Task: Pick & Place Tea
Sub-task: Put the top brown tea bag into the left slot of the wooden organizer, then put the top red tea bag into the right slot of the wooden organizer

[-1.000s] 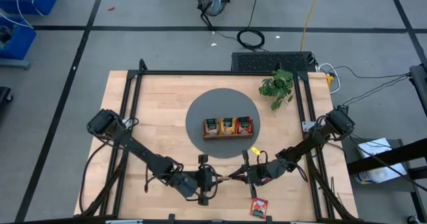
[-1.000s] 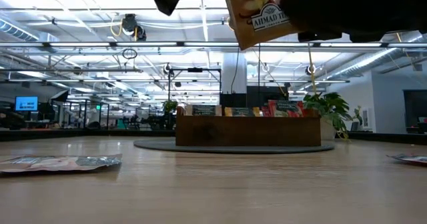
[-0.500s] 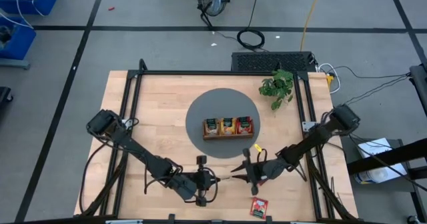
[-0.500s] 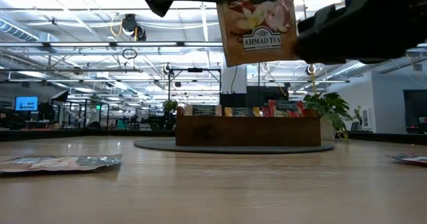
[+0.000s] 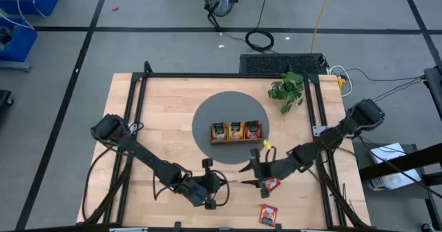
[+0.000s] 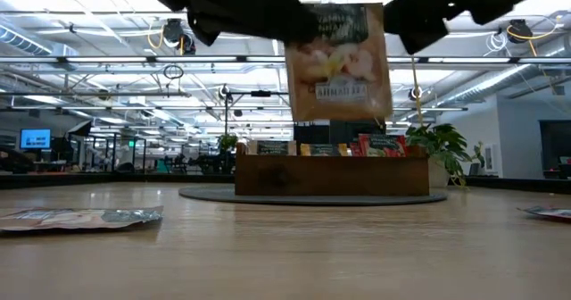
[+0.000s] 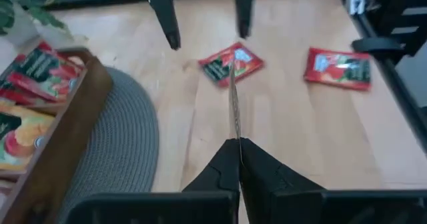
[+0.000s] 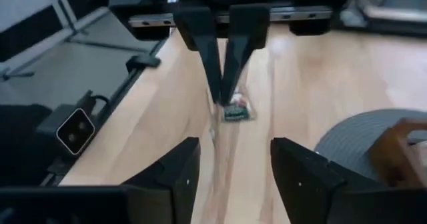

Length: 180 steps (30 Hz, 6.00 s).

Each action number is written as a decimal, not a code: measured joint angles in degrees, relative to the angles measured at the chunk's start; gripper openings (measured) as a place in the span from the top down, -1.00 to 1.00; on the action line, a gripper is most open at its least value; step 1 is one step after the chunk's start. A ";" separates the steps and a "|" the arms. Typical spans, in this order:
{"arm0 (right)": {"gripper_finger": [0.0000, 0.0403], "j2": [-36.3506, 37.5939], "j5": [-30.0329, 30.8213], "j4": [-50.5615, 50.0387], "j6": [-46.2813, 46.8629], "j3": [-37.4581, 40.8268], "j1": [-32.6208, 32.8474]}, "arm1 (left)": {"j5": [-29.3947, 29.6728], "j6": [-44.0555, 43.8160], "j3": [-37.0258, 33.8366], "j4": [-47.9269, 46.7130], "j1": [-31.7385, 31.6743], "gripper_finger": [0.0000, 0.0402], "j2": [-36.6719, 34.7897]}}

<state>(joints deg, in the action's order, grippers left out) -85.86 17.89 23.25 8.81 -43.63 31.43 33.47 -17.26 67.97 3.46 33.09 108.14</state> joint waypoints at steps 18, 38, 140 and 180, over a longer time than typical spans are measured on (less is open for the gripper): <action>0.29 -8.38 -4.72 -3.80 1.15 -5.71 -4.93 | -0.35 -0.93 -0.05 -0.82 -0.99 0.95 0.28; 0.99 -9.67 -10.54 0.70 -3.81 -5.71 -5.25 | -0.43 -1.03 -0.05 -0.94 -0.97 0.90 0.28; 0.72 -18.76 -25.29 10.39 -20.04 -5.73 -35.84 | 7.98 -10.35 -5.52 -6.44 13.44 0.79 2.24; 1.00 -2.88 16.50 -45.52 29.07 -5.60 22.82 | -25.99 7.93 -0.52 24.14 -5.61 0.95 12.89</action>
<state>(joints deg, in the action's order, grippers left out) -88.73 34.40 -22.27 37.88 -49.23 54.26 7.49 -9.33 67.45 27.59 27.47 121.04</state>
